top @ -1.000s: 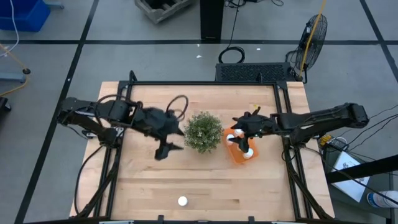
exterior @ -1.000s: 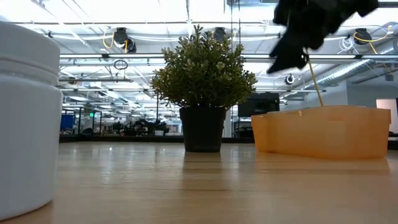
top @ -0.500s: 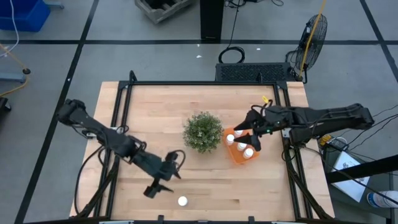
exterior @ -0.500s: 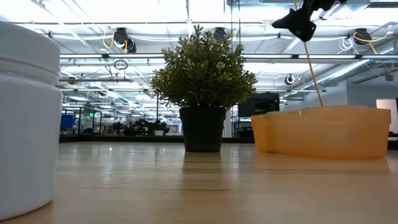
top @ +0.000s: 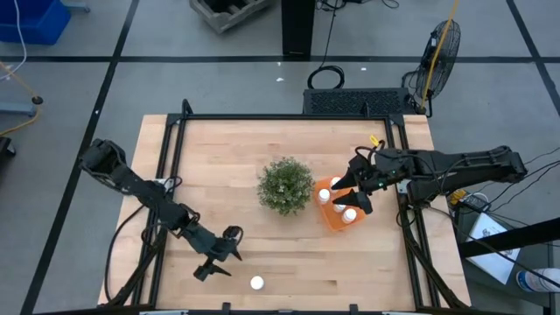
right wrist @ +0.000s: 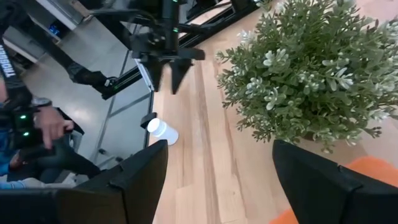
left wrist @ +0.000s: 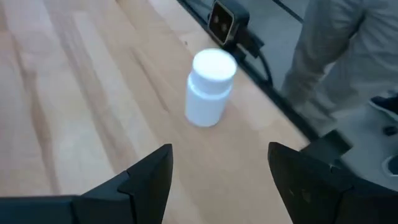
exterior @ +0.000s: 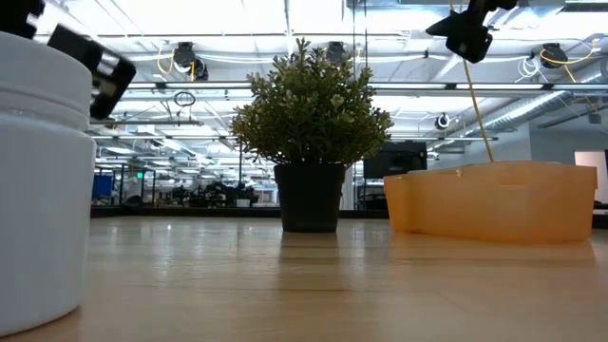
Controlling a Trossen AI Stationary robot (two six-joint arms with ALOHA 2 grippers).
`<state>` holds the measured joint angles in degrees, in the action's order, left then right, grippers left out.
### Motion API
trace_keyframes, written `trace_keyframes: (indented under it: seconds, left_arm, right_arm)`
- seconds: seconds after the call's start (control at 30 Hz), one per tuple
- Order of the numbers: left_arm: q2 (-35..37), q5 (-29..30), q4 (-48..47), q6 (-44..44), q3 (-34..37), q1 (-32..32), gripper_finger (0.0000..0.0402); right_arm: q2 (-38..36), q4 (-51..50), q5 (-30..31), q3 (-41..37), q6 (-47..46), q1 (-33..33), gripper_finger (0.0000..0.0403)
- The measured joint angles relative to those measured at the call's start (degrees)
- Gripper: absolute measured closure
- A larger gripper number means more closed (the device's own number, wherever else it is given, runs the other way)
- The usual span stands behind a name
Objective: Pick and place pill bottles into a basket
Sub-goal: Put the white medicine bottle into the orange bin
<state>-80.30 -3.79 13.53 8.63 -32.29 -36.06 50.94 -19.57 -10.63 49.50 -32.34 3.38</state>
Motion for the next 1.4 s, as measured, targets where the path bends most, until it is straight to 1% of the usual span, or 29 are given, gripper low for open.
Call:
trace_keyframes:
  seconds: [0.13, 0.27, 0.4, 0.53, 0.67, 0.83, 0.93, 1.03, 1.2, 1.4]
  left_arm:
    - [0.01, 2.64, 9.73, -5.28, 5.41, -0.07, 0.0133]
    - [-1.04, 4.6, 16.05, -9.89, 9.1, 0.8, 0.0133]
    - [-4.2, 2.44, 19.55, -10.0, 10.02, 2.58, 0.0133]
    - [-7.39, 1.09, 25.92, -10.25, 9.35, 3.28, 0.0133]
    - [-12.89, -0.75, 32.26, -8.74, 9.4, 3.48, 0.0133]
    - [-19.4, -1.52, 40.46, -5.49, 9.22, 2.12, 0.0133]
    - [-22.4, -2.63, 41.26, -5.45, 7.07, 1.24, 0.0133]
    - [-25.81, -4.93, 40.98, -5.49, 4.28, 0.75, 0.0133]
    - [-30.07, -6.65, 40.26, -5.53, 0.11, 0.41, 0.0132]
    - [-33.81, -6.7, 40.36, -5.57, -3.29, 0.91, 0.0132]
  right_arm:
    - [0.48, 0.07, 0.12, -0.02, 0.0, -0.04, 0.0124]
    - [1.5, 0.22, 1.53, -0.02, -0.84, -0.02, 0.0124]
    - [2.69, 2.38, 1.57, -0.02, -1.29, -0.02, 0.0124]
    - [3.36, 4.12, 1.74, -0.02, -1.27, -0.02, 0.0124]
    - [3.51, 5.2, 1.91, -0.04, -1.22, -0.02, 0.0124]
    - [3.54, 5.11, 1.94, -0.04, -1.11, -0.02, 0.0124]
    - [3.54, 5.1, 1.95, -0.04, -1.09, -0.02, 0.0124]
    - [3.54, 5.11, 2.01, -0.04, -1.43, -0.02, 0.0124]
    - [3.54, 4.98, 1.96, -0.04, -1.92, -0.02, 0.0124]
    - [3.54, 4.98, 1.88, -0.04, -1.94, -0.02, 0.0124]
